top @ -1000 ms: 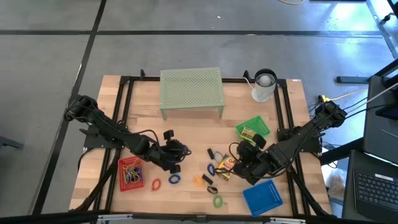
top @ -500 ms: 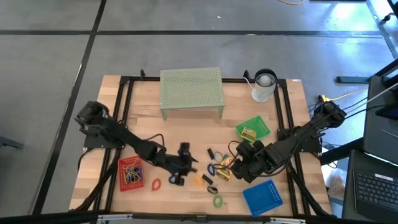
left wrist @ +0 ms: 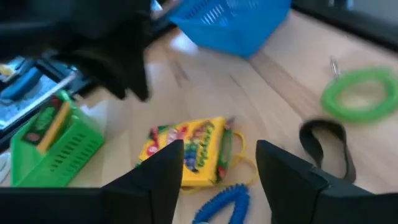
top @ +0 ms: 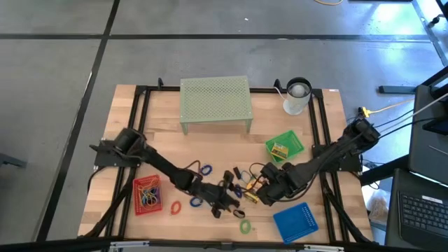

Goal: Pick & Place Office Desk Supplies
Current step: Put the crayon box into the green bin

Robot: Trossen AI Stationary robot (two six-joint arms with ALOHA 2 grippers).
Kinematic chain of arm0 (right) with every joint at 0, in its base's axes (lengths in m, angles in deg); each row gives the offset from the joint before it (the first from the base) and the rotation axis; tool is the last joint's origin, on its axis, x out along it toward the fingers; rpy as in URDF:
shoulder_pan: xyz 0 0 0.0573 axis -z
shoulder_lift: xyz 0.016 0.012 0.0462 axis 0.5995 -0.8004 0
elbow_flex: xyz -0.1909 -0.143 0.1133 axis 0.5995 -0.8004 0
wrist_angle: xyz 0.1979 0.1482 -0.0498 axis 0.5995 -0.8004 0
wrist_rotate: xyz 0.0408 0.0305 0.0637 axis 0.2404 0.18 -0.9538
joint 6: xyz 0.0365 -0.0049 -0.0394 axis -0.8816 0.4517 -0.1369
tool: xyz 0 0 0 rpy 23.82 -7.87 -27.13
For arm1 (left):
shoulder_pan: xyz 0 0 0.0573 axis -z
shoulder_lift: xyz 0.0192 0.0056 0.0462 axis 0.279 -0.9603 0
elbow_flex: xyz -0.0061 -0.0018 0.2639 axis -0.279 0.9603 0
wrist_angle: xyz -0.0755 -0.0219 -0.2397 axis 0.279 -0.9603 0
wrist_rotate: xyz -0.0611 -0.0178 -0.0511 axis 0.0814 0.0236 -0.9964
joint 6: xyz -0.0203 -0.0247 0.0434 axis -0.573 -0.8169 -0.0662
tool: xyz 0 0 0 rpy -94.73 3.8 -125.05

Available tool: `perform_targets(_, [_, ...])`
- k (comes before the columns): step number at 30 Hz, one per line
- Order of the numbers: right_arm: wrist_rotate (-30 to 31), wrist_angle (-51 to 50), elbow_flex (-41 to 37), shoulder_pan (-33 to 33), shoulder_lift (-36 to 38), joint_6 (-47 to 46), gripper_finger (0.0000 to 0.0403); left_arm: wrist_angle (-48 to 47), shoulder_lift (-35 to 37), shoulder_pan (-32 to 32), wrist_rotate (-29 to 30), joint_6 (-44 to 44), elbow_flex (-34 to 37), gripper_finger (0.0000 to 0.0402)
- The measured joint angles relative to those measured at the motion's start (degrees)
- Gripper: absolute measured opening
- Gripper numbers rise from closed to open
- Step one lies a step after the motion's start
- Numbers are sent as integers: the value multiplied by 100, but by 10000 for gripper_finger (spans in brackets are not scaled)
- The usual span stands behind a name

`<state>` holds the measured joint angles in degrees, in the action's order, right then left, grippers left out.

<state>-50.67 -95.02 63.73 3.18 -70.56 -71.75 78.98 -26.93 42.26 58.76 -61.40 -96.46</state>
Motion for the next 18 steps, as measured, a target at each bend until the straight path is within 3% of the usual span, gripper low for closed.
perform_targets(9, [-127, -54, 0, 177, -37, 87, 179, -1419, -761, -87, 329, 134, -1198, 197])
perform_targets(18, [-127, -88, 0, 297, -371, 281, 175, -1888, -893, -274, 89, -58, -1382, 197])
